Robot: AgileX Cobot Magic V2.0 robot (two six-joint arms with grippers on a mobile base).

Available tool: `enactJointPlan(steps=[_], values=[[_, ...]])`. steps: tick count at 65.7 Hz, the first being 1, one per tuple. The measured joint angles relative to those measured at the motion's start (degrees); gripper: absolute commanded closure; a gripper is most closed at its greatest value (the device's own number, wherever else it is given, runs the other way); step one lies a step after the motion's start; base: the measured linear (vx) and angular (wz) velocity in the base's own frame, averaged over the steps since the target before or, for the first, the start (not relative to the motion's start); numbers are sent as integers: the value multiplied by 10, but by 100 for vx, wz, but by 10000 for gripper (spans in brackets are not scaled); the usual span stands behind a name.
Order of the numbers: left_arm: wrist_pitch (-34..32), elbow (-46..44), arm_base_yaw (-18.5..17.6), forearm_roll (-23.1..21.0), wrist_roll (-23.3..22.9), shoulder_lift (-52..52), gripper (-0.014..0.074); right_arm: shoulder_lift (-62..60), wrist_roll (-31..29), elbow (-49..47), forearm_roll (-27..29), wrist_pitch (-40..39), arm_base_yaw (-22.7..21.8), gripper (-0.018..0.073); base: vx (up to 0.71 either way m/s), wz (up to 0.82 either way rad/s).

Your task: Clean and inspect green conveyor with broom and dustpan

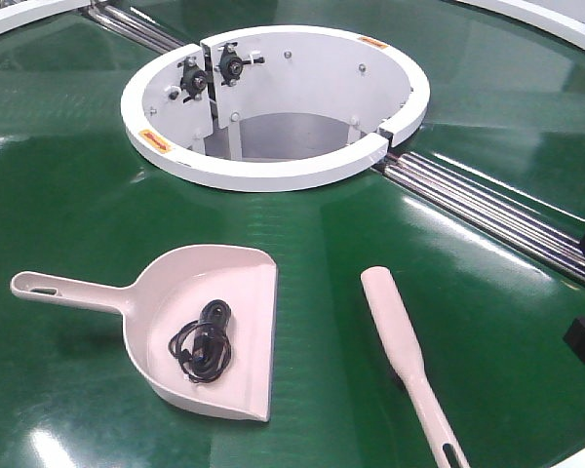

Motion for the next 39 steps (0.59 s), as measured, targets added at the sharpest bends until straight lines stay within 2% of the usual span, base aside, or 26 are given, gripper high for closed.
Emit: enactJointPlan(steps=[9, 15, 24, 31, 39], values=[[0, 0, 0, 0, 0, 0, 619, 0, 21, 0, -39, -5, 0, 561, 0, 0], [0, 0, 0, 0, 0, 0, 619, 0, 81, 0, -95, -5, -9, 561, 0, 0], [0, 0, 0, -1, 0, 0, 619, -12, 167, 0, -174, -1, -51, 561, 0, 0], [0, 0, 0, -1, 0, 0, 619, -49, 178, 4, -200, 17, -75, 561, 0, 0], [0, 0, 0, -1, 0, 0, 619, -117, 178, 57, -207, 16, -83, 561, 0, 0]])
